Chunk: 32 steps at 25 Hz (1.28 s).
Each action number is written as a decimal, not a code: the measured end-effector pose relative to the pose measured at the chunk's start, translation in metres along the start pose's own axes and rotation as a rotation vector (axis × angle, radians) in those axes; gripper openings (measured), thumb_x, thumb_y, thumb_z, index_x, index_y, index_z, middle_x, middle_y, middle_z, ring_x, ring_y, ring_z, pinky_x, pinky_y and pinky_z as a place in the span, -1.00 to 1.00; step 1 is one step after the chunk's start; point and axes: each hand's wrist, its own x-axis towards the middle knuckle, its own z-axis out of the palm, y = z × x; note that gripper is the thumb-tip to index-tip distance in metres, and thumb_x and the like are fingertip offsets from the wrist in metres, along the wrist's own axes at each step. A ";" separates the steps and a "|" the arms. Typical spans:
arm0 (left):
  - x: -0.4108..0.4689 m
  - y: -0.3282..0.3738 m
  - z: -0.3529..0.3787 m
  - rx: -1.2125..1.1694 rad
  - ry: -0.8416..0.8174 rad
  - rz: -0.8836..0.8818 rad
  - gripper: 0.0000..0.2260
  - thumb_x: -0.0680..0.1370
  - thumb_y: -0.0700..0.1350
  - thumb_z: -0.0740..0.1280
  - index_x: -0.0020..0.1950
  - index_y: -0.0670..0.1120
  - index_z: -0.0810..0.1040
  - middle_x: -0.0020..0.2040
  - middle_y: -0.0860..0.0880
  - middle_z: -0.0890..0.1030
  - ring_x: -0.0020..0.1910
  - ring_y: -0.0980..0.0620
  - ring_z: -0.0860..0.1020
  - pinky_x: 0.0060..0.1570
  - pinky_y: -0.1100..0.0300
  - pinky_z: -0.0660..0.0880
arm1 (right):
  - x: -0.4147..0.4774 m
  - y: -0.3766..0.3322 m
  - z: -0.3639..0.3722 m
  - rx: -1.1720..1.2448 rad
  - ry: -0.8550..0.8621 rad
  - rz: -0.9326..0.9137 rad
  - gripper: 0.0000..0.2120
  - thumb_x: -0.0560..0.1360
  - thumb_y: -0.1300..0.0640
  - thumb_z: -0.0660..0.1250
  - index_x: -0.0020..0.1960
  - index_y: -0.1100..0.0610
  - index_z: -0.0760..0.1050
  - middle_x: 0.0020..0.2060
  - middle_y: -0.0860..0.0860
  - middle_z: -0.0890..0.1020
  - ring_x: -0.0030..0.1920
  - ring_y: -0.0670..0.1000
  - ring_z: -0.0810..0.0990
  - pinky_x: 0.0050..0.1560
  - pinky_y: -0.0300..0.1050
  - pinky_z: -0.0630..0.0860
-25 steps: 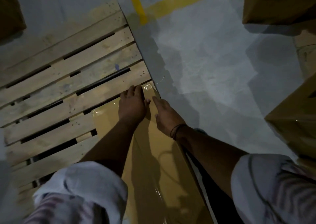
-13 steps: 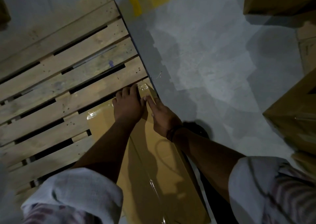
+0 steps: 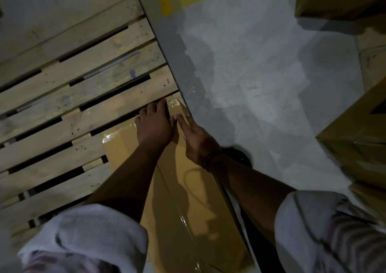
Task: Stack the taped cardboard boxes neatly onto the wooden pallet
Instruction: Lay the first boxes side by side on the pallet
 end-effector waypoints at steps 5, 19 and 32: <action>-0.002 0.001 0.006 -0.011 0.001 0.001 -0.40 0.67 0.16 0.22 0.64 -0.04 0.16 0.59 -0.21 0.26 0.55 -0.29 0.22 0.44 -0.25 0.29 | 0.000 0.001 0.000 -0.040 -0.001 -0.001 -0.21 0.55 0.29 0.27 0.64 -0.02 -0.04 0.58 0.19 0.16 0.33 0.25 0.48 0.17 0.03 0.54; -0.163 0.022 0.064 0.012 -0.102 0.087 -0.34 0.71 0.09 0.15 0.69 -0.03 -0.13 0.66 -0.24 -0.20 0.63 -0.32 -0.08 0.56 -0.18 0.08 | -0.123 -0.005 0.016 -0.162 -0.197 0.187 -0.29 0.65 0.18 0.17 0.64 -0.09 -0.16 0.63 0.05 -0.16 0.53 0.20 0.22 0.38 0.08 0.41; -0.295 0.034 0.116 0.040 -0.218 0.091 -0.25 0.68 0.10 0.23 0.68 0.02 -0.20 0.66 -0.18 -0.27 0.64 -0.30 -0.15 0.55 -0.17 0.09 | -0.245 0.000 0.034 -0.161 -0.201 0.221 -0.26 0.62 0.21 0.23 0.63 -0.10 -0.10 0.62 0.08 -0.12 0.53 0.22 0.20 0.39 0.12 0.38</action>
